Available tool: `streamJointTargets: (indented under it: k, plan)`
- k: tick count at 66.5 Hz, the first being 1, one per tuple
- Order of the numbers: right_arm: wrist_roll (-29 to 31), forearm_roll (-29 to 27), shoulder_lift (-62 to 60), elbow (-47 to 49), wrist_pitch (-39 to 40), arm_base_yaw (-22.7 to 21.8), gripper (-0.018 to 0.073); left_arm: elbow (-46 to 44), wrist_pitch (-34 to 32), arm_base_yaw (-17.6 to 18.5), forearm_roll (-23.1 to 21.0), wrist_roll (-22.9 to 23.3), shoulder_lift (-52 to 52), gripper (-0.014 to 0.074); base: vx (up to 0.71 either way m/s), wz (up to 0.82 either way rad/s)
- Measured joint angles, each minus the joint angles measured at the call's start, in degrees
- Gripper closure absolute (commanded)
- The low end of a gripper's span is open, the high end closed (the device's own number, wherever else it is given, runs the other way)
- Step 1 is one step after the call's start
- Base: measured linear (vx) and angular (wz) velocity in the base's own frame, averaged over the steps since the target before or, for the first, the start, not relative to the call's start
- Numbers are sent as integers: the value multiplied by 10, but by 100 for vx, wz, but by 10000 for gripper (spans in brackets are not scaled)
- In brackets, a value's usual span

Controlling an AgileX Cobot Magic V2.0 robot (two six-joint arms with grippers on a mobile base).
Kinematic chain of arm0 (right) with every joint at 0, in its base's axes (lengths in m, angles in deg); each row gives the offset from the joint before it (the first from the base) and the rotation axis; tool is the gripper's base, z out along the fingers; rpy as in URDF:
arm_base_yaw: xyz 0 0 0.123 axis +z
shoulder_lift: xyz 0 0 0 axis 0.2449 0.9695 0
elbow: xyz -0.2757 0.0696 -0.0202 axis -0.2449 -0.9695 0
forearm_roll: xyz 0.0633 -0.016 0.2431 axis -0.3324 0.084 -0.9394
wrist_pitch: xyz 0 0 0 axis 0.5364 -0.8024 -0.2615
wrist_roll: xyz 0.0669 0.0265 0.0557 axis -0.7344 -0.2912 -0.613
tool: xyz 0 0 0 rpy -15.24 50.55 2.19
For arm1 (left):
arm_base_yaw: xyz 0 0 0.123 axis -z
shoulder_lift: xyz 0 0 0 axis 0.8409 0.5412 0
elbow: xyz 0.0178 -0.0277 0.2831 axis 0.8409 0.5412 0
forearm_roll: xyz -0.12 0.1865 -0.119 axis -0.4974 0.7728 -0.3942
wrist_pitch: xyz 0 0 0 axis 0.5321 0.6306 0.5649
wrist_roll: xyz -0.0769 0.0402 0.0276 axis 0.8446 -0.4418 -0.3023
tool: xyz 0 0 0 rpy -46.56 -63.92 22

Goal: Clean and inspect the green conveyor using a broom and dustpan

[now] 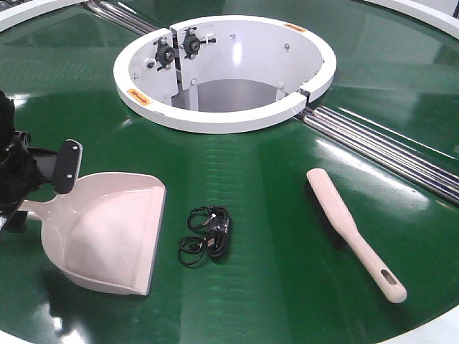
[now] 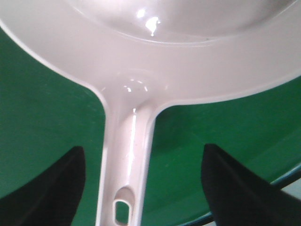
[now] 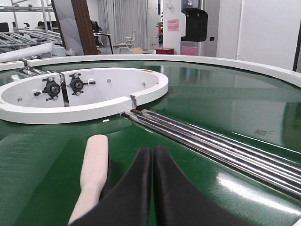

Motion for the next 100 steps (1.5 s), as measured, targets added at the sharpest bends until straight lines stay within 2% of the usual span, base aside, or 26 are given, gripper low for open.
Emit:
streamJointTargets:
  k: [44, 55, 73, 100]
  plan:
    - [0, 0, 0, 0, 0, 0, 568, 0, -29, -2, 32, 0, 61, 134, 0, 0]
    - [0, 0, 0, 0, 0, 0, 568, 0, -26, -5, 34, 0, 79, 248, 0, 0]
    - [0, 0, 0, 0, 0, 0, 568, 0, -20, -6, 44, 0, 83, 607, 0, 0]
    - [0, 0, 0, 0, 0, 0, 568, 0, 9, -5, 48, 3, 48, 604, 0, 0]
